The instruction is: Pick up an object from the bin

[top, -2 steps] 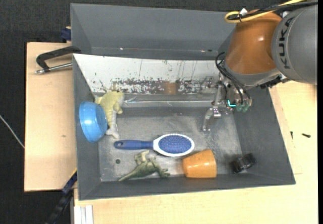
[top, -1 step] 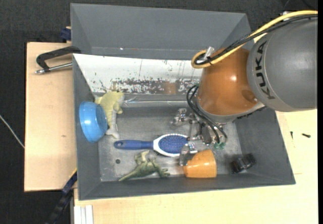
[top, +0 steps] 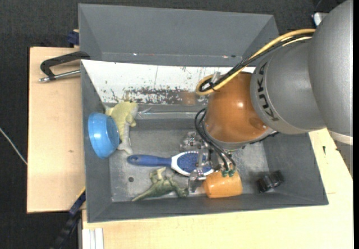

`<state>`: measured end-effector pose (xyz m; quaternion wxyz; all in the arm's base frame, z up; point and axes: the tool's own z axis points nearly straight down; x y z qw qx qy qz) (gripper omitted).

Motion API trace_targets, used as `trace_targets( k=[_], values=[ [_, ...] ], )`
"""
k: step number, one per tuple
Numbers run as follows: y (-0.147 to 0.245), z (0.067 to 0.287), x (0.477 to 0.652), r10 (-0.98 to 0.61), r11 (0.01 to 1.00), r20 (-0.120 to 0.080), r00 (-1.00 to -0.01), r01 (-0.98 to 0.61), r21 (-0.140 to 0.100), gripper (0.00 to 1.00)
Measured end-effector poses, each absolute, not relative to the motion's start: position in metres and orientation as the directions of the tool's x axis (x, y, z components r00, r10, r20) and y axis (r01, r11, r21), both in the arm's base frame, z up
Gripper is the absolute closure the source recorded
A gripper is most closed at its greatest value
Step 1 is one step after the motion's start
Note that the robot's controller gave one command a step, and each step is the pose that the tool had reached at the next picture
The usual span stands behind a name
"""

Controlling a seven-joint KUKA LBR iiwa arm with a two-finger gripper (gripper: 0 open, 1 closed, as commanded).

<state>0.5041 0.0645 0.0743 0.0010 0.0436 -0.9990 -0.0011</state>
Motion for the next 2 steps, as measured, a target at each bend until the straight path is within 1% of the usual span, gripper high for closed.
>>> trace_targets(
  k=[1,2],
  values=[
    [0.064,0.077,0.505,-0.087,0.996,-0.003,-0.996,-0.087,0.002,1.0],
    [0.062,0.208,0.523,-0.155,0.988,-0.013,-0.988,-0.155,0.0,1.0]
  ],
)
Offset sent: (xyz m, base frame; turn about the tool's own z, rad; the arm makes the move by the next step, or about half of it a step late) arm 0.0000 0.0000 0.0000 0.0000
